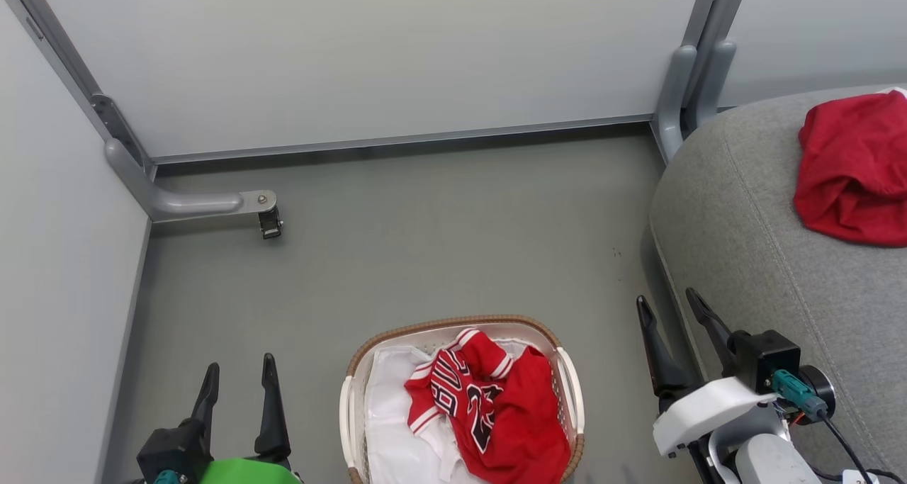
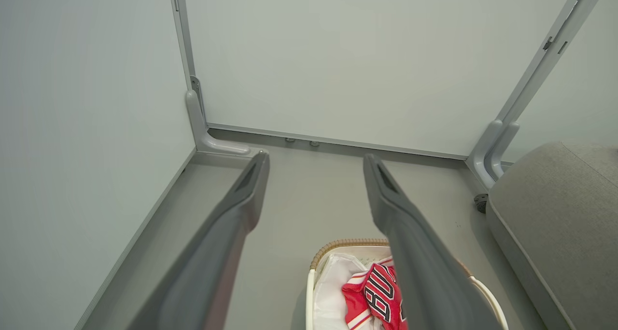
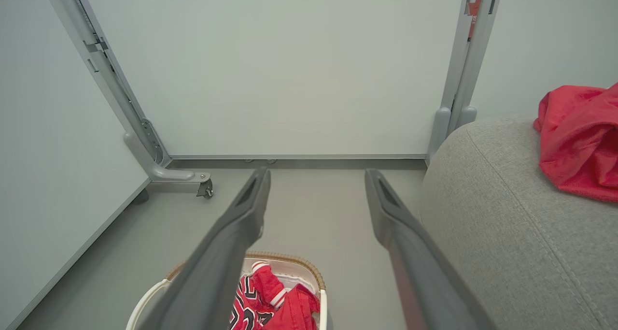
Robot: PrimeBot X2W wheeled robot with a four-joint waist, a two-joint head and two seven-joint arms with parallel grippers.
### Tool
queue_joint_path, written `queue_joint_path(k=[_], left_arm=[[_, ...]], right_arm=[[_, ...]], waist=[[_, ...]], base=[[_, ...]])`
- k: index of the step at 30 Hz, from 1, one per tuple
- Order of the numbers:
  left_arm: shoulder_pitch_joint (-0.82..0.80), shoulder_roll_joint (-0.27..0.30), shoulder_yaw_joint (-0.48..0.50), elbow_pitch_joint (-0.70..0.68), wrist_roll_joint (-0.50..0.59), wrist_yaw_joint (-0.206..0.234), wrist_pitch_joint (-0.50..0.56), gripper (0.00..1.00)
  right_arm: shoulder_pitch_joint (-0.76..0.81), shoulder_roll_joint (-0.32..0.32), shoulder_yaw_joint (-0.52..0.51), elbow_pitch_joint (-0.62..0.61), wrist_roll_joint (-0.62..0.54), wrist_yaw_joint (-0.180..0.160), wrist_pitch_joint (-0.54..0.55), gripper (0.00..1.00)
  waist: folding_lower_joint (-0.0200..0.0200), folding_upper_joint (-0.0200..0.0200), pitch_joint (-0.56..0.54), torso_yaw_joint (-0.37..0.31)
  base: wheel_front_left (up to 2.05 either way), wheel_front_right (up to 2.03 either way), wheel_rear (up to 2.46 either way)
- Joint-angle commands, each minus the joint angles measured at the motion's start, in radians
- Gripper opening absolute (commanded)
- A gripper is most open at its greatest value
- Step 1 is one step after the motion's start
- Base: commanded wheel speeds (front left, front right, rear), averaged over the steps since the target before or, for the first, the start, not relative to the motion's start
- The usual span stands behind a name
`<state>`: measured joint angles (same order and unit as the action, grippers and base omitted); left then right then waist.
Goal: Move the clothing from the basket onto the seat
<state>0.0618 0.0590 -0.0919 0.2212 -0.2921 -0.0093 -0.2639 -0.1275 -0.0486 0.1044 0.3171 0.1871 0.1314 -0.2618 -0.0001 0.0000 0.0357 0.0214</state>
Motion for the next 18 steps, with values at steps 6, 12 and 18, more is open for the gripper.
queue_joint_path(k=[6, 12, 18], left_arm=[[-0.002, -0.002, 0.011, 0.008, 0.016, -0.011, -0.001, 1.0], [-0.006, -0.005, 0.013, 0.013, 0.019, -0.017, -0.001, 1.0], [-0.014, -0.006, 0.014, 0.016, 0.023, -0.021, -0.001, 1.0]], right_arm=[[0.01, -0.004, 0.005, 0.01, 0.008, -0.001, -0.005, 1.0], [0.004, -0.004, 0.006, 0.016, 0.009, -0.001, -0.005, 1.0], [-0.007, -0.004, 0.002, 0.014, 0.004, -0.001, -0.005, 1.0]], waist=[[0.0001, 0.0, -0.002, 0.0], [0.0001, 0.0, 0.002, -0.002], [0.0001, 0.0, 0.013, -0.005]], base=[[0.0, 0.0, 0.0], [0.0, 0.0, 0.0], [0.0, 0.0, 0.0]])
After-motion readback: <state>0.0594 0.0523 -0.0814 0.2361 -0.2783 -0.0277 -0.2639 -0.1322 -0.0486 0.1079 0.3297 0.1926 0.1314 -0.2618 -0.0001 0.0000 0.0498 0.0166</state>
